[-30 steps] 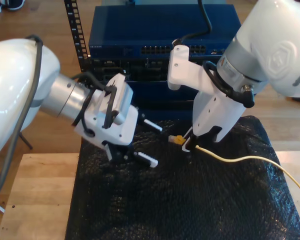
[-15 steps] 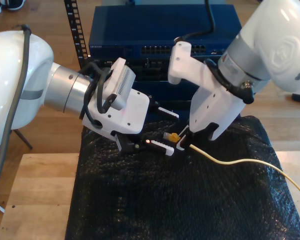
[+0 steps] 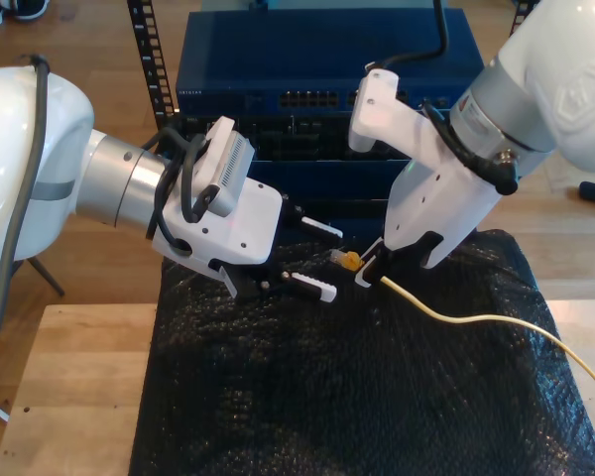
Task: Grab the cable and plug it in
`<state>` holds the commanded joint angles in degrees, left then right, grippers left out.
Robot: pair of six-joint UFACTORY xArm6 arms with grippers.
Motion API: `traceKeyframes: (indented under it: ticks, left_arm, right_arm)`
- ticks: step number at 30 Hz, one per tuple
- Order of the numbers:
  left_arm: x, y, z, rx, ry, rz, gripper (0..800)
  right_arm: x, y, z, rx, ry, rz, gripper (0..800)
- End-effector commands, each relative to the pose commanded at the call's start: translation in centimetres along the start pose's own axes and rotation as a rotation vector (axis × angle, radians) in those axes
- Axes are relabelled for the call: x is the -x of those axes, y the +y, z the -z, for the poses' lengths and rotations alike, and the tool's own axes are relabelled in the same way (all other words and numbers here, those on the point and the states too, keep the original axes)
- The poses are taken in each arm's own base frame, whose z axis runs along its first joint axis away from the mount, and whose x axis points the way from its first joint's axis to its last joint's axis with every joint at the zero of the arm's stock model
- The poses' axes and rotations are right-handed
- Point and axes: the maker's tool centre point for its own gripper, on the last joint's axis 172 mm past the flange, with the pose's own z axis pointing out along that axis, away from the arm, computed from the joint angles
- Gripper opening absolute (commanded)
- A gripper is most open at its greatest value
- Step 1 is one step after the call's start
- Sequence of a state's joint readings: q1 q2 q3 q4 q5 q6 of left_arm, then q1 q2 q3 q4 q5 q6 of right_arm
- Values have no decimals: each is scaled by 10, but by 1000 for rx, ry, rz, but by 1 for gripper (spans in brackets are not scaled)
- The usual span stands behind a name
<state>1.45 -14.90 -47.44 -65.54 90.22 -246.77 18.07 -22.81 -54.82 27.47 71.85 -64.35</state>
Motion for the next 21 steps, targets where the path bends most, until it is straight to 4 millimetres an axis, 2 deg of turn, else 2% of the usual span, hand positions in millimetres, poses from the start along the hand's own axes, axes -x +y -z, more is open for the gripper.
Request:
traceKeyframes:
  ticks: [5, 7, 9, 14, 16, 21]
  left_arm:
    - [2, -1, 0, 0, 0, -5, 511]
    - [2, -1, 0, -1, 0, -4, 493]
    - [3, -3, 3, -8, 3, 1, 393]
    - [4, -5, 6, -18, 3, 5, 354]
    - [5, -5, 6, -18, 3, 8, 283]
    - [1, -6, 6, -21, 14, 6, 283]
  right_arm:
    - [0, 0, 0, 0, 0, 0, 6]
    - [0, 0, 0, 0, 0, 0, 6]
    - [0, 0, 0, 0, 0, 0, 6]
    - [0, 0, -1, -1, -1, -1, 6]
    - [0, -1, -1, -2, -1, 1, 6]
    - [0, -1, -1, -2, -1, 1, 6]
